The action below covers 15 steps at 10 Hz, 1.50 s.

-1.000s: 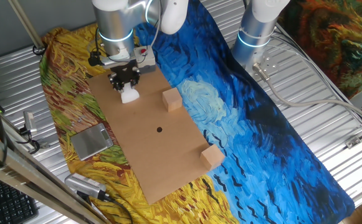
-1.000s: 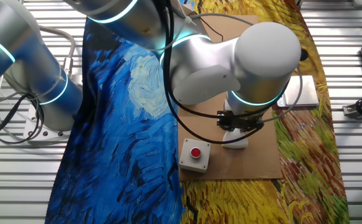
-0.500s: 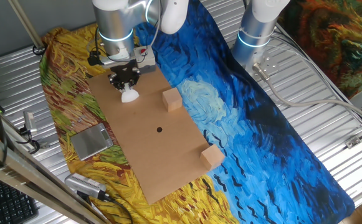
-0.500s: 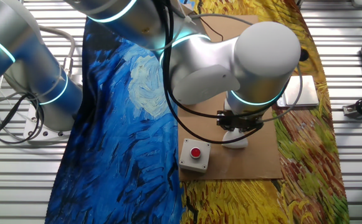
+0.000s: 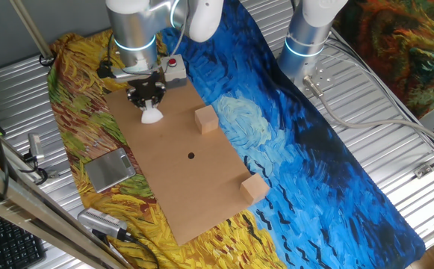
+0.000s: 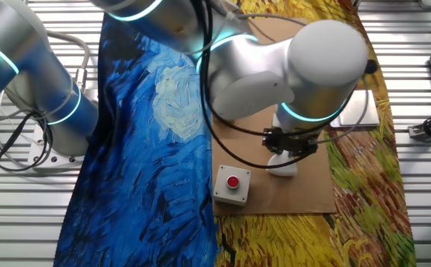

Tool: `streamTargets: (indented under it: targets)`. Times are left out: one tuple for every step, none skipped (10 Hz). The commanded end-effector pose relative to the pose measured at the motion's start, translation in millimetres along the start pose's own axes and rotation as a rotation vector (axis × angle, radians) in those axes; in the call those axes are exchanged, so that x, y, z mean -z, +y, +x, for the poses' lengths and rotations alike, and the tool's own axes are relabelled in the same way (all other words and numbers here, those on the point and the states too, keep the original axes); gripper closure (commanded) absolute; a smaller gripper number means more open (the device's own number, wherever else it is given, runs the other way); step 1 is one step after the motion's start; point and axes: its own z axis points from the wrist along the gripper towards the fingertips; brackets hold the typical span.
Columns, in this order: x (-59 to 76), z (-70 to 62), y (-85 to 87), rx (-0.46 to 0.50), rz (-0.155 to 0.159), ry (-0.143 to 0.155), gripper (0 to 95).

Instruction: Clean the tabletop with a sponge

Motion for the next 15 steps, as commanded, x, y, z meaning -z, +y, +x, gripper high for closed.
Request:
streamTargets:
  targets:
    - [8.6, -2.7, -8.7, -0.077, 0.001, 0.004, 95.0]
    - [14.2, -3.9, -11.4, -0.121, 0.003, 0.014, 95.0]
    - [17.0, -4.2, -12.2, -0.144, 0.005, 0.019, 95.0]
    - [22.1, -2.8, -13.0, -0.209, 0.014, 0.021, 95.0]
    - [25.3, 2.5, -12.6, -0.269, 0.023, 0.011, 95.0]
    - [28.6, 7.6, -12.6, -0.312, 0.028, 0.008, 95.0]
    - [35.0, 15.3, -14.1, -0.381, 0.028, 0.005, 95.0]
    - [39.1, 18.7, -16.5, -0.415, 0.029, 0.008, 95.0]
    - [43.6, 20.7, -20.7, -0.509, 0.027, 0.007, 95.0]
    - [43.8, 20.3, -21.9, -0.551, 0.025, 0.007, 95.0]
    - [43.5, 18.2, -27.7, -0.619, 0.025, 0.004, 95.0]
    - [44.8, 15.7, -34.1, -0.672, 0.025, -0.001, 95.0]
    - [46.3, 14.0, -37.9, -0.717, 0.024, -0.001, 95.0]
    - [46.9, 12.0, -42.7, -0.785, 0.022, -0.002, 95.0]
    - [44.5, 11.1, -45.6, -0.862, 0.014, -0.01, 95.0]
